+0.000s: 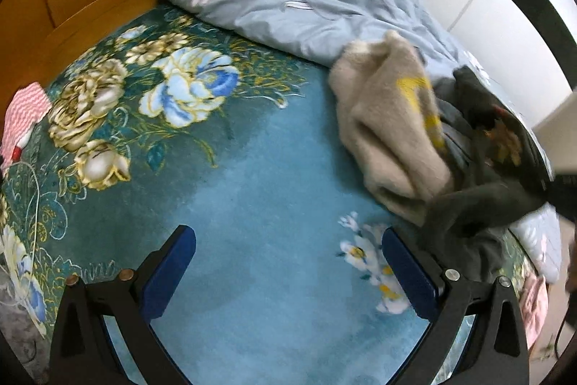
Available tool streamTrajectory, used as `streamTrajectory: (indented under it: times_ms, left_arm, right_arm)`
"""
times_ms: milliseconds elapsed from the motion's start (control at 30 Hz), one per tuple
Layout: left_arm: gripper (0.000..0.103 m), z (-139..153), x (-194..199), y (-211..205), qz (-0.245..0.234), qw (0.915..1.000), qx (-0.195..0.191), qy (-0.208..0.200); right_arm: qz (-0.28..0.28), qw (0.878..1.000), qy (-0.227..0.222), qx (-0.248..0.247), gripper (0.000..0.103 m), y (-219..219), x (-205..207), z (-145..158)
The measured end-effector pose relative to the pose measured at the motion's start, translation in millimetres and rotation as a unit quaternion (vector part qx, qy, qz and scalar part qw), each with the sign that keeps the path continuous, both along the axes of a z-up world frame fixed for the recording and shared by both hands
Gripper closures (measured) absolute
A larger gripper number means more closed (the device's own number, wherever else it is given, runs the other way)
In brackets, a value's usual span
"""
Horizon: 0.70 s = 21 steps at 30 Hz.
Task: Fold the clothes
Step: 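Grasp the dark grey sweatpants on the pile with the right gripper, then lift the grey sweatpants with the right gripper and drag them onto the open blanket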
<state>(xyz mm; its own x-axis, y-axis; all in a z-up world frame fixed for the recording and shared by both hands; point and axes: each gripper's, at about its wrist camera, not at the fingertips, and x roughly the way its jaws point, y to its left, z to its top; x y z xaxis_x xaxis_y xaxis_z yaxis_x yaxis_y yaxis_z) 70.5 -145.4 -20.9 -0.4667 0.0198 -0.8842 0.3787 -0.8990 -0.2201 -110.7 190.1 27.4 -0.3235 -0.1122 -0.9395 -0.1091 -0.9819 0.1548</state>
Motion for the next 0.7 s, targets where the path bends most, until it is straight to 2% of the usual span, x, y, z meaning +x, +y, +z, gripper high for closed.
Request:
streamTrajectory:
  times_ms: [133,233,300,533,667,700]
  left_arm:
    - [0.000,11.4,7.8,22.7,-0.028,0.9996,-0.002,0.005]
    - [0.000,19.1,15.7,38.8,-0.048,0.9988,-0.003,0.007]
    - [0.000,24.5,22.3,48.8,-0.061,0.9981,-0.005,0.010]
    - [0.000,39.3,47.3,59.3,-0.080,0.9966,-0.017,0.010]
    - [0.000,44.9,56.2,57.9,-0.082,0.9963,-0.023,0.013]
    - [0.000,46.3,58.3,56.5,-0.083,0.9962,-0.026,0.014]
  right_arm:
    - [-0.076,0.997,-0.013,-0.019,0.099,79.1,61.5,1.4]
    - [-0.098,0.995,-0.033,-0.015,0.099,109.3,119.1,-8.6]
    - [-0.105,0.993,-0.055,-0.023,0.099,114.2,161.1,-21.3]
    - [-0.028,0.988,-0.147,-0.047,0.099,44.1,270.4,-75.2]
    - [0.004,0.986,-0.157,-0.052,0.098,23.0,295.5,-80.8]
    - [0.008,0.987,-0.150,-0.051,0.095,23.9,294.3,-75.1]
